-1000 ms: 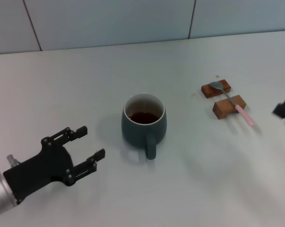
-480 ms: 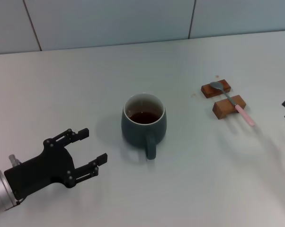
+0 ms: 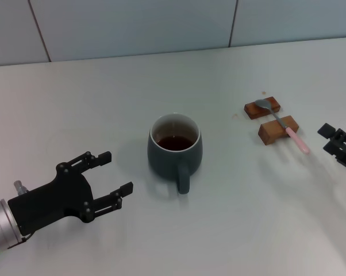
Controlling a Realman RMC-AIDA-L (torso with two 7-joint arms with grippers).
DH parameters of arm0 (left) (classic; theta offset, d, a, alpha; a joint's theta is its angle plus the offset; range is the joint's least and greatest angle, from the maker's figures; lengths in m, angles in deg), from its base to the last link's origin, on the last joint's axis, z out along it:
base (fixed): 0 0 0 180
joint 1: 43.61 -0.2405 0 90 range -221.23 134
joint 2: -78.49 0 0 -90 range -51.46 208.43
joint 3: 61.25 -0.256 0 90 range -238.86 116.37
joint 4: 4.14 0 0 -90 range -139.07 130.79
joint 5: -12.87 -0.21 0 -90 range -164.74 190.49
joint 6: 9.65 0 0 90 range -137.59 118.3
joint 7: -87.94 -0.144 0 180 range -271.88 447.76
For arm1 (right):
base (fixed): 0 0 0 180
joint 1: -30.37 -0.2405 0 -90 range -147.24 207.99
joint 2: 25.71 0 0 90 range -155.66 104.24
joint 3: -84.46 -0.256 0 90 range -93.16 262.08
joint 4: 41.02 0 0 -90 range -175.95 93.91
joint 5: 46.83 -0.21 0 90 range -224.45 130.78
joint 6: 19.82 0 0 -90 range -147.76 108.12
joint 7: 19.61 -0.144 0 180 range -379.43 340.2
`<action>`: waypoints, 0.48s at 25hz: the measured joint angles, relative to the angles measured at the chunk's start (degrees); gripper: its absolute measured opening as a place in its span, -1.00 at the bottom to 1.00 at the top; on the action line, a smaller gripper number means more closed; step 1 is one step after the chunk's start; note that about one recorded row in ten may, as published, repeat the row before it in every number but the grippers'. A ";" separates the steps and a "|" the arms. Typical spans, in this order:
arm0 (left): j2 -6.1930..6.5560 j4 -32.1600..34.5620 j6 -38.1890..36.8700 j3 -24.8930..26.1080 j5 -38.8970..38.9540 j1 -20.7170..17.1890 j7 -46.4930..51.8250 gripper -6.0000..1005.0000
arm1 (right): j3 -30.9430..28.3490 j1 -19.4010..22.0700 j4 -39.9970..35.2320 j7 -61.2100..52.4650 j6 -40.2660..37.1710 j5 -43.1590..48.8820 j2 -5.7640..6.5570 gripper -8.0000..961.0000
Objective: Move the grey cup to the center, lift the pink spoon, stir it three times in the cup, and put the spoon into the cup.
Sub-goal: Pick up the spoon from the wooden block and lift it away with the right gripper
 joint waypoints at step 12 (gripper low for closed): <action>-0.13 -0.04 0.15 0.00 -0.24 0.04 0.05 0.56 | 0.05 -1.25 1.45 0.13 3.34 0.14 -0.40 0.61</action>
